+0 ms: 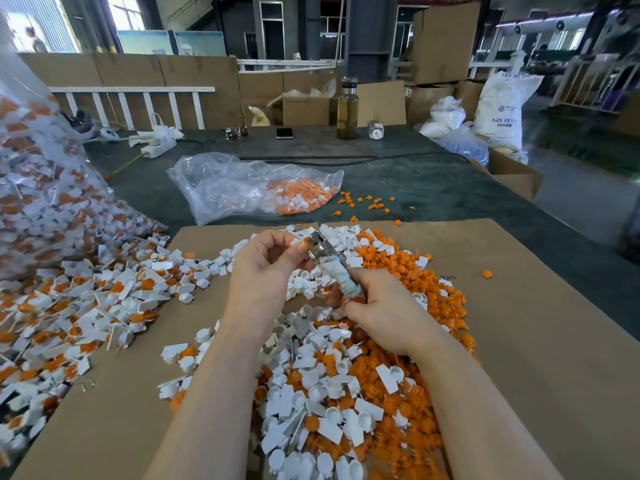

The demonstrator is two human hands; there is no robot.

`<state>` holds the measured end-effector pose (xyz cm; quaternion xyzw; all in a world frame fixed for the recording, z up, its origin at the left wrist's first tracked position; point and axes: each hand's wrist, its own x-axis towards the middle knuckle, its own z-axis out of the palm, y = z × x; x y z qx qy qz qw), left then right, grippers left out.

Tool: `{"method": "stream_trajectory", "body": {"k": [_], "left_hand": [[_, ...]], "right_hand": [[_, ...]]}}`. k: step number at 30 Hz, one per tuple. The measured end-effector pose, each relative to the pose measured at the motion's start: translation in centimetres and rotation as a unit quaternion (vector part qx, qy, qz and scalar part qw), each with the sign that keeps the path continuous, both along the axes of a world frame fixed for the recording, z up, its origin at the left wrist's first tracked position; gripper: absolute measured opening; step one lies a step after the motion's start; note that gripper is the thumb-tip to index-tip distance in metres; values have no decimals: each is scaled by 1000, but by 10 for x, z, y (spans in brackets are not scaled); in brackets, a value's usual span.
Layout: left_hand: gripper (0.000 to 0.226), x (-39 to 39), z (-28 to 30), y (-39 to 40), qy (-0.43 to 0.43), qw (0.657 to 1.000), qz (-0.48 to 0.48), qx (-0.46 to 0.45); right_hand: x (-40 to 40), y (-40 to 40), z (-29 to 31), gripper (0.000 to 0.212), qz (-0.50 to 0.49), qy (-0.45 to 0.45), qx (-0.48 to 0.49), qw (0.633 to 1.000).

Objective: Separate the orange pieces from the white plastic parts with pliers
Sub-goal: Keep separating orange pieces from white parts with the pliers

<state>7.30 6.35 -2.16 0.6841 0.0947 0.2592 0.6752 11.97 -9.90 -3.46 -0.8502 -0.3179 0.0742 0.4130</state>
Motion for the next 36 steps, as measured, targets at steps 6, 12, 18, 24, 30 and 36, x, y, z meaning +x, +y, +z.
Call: {"method": "stream_trajectory", "body": {"k": [6, 12, 18, 24, 30, 36], "left_hand": [[9, 0, -1, -1, -4, 1000, -5, 4], [8, -2, -3, 2, -2, 1000, -18, -5], [2, -1, 1, 9, 35, 980, -11, -195], [14, -9, -1, 46, -28, 834, 123, -538], [23, -14, -14, 79, -158, 689, 183, -683], [29, -17, -16, 79, -223, 651, 177, -704]], "right_hand": [[1, -1, -1, 20, 4, 0, 4, 1000], [0, 2, -3, 17, -4, -8, -4, 1000], [-2, 6, -7, 7, -34, -68, -25, 997], [0, 5, -7, 15, -81, -113, -7, 990], [1, 5, -10, 20, -101, -109, -20, 989], [3, 5, -12, 14, -120, -121, -30, 985]]}}
